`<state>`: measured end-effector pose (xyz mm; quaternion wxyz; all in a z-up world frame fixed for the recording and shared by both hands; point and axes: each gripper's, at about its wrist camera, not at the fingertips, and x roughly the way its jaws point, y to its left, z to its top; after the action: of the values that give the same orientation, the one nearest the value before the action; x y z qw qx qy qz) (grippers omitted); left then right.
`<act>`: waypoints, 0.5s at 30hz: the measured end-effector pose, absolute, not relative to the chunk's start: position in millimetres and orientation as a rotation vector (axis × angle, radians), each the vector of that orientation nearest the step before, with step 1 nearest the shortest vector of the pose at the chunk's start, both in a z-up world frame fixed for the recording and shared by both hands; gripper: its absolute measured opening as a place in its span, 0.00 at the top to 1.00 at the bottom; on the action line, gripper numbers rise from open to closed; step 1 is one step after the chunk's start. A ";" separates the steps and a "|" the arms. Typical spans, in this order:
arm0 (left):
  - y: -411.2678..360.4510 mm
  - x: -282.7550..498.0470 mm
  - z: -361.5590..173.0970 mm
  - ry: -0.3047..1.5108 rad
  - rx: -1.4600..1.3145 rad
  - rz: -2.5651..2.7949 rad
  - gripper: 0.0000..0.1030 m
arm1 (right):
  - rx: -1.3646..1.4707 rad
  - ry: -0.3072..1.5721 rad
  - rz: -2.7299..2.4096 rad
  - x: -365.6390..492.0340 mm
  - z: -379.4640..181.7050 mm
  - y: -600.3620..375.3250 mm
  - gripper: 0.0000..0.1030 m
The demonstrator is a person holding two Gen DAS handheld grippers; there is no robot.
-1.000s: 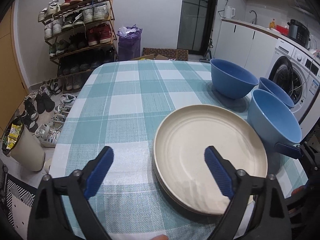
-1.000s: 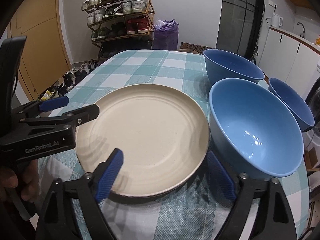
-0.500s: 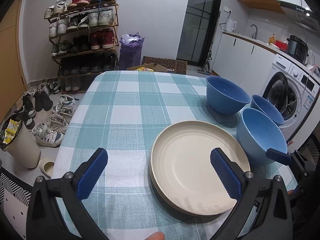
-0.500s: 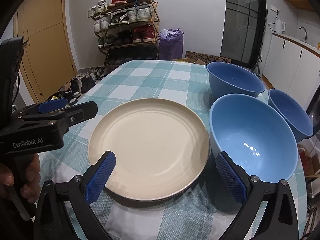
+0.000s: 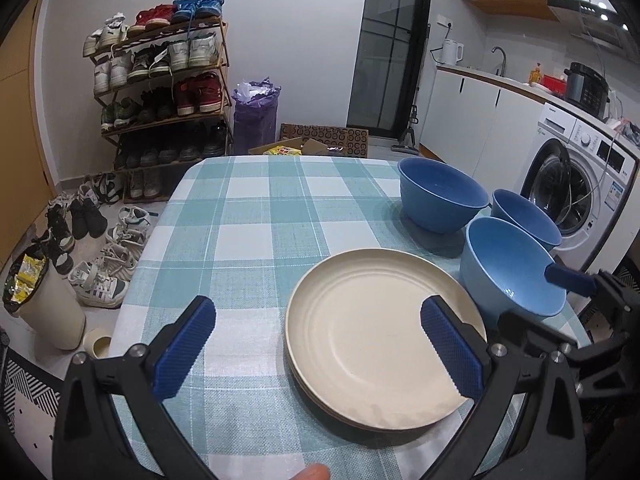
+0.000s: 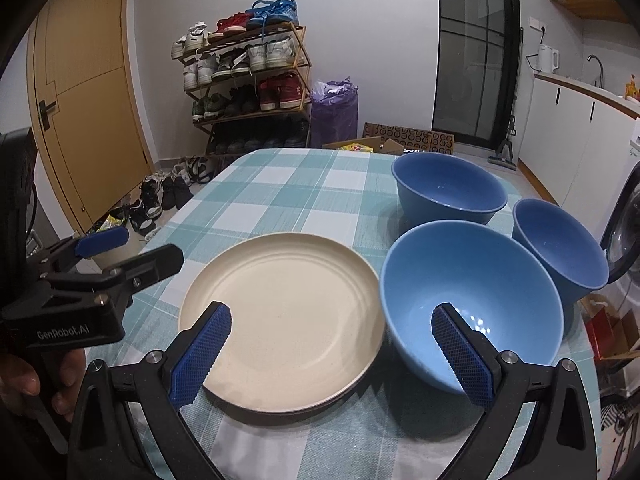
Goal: Organize plates and bowls
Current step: 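Move both grippers toward the rim of the nearest blue bowl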
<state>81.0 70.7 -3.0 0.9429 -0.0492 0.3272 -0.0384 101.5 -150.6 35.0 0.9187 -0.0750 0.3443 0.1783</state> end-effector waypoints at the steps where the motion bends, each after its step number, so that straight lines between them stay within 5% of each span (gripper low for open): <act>1: 69.1 80.3 -2.7 0.667 -0.097 -0.080 0.00 | -0.150 0.703 0.363 102.5 37.4 -153.5 0.01; 15: 48.9 83.0 0.5 0.658 -0.083 -0.095 0.00 | -0.155 0.671 0.328 114.3 57.8 -198.7 0.01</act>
<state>83.0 48.9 0.5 0.9445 -0.0408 0.3227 -0.0464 114.3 -198.7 57.8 0.9281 -0.0754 0.3275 0.1603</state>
